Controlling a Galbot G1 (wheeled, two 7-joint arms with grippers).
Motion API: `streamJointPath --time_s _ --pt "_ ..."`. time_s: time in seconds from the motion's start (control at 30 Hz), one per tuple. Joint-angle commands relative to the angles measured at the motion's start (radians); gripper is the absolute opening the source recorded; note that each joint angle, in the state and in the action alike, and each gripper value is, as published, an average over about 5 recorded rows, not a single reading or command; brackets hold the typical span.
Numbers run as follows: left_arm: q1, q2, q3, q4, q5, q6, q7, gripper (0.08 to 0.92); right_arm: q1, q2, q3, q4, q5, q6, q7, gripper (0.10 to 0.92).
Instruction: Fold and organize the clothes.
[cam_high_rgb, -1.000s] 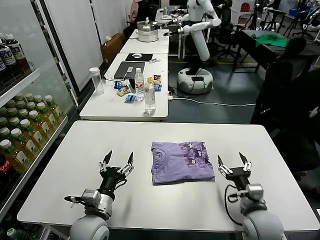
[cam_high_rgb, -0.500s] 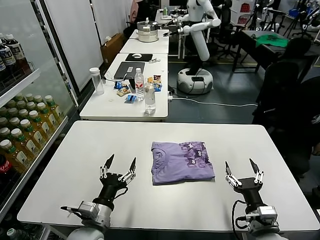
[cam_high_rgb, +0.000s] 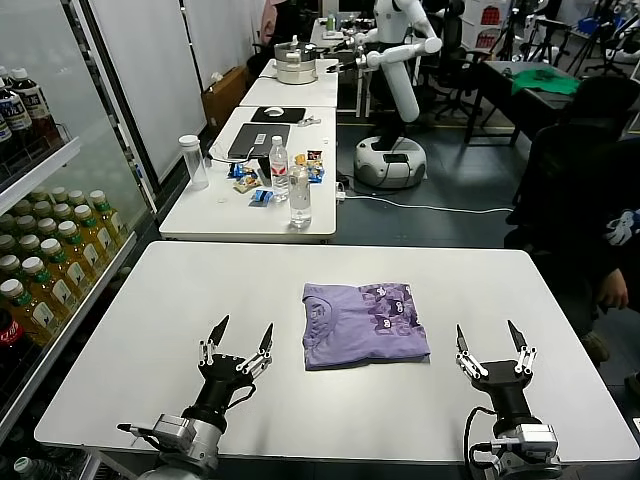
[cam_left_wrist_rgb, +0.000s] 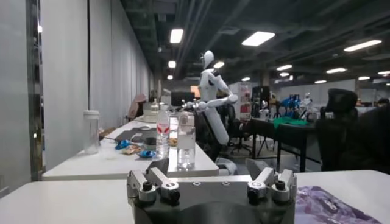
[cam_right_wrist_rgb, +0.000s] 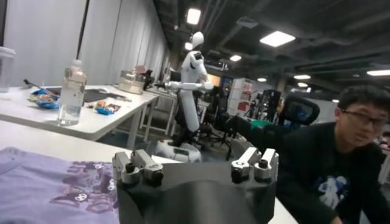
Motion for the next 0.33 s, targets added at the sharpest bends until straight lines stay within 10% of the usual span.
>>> streamJointPath --time_s 0.03,0.33 --pt "0.015 0.006 -0.001 -0.009 0.004 -0.007 0.006 0.823 -0.021 0.018 0.008 0.019 -0.03 0.009 0.009 0.823" --pt "0.017 0.007 -0.002 -0.012 0.003 -0.01 0.005 0.823 -0.028 0.021 0.013 0.026 -0.041 -0.002 0.018 0.823"
